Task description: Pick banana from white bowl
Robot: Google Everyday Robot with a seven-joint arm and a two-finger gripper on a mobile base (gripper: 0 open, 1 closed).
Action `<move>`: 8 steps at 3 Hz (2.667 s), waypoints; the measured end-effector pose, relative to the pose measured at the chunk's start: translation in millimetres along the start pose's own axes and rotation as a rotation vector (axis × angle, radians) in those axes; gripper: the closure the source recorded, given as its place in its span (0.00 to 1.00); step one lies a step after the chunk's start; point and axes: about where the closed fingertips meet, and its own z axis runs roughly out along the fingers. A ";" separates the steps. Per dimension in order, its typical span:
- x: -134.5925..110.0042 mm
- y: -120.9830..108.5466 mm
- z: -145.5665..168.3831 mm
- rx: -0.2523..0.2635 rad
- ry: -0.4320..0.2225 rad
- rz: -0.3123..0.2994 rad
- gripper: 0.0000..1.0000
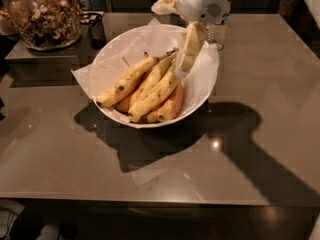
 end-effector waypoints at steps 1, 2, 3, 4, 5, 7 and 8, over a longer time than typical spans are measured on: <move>0.4 -2.4 1.6 0.002 -0.007 0.002 0.00; -2.5 -8.4 13.6 0.006 -0.057 0.004 0.00; -2.6 -8.5 13.8 0.006 -0.057 0.004 0.00; -2.6 -8.6 13.8 0.006 -0.057 0.004 0.19; -2.7 -8.6 14.1 0.006 -0.058 0.004 0.32; -3.1 -14.8 32.7 -0.012 -0.090 -0.002 0.32; -7.4 -30.0 51.7 -0.026 -0.122 -0.031 0.32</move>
Offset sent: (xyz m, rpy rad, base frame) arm 0.0126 0.0196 -0.0141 0.1136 0.0281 0.0222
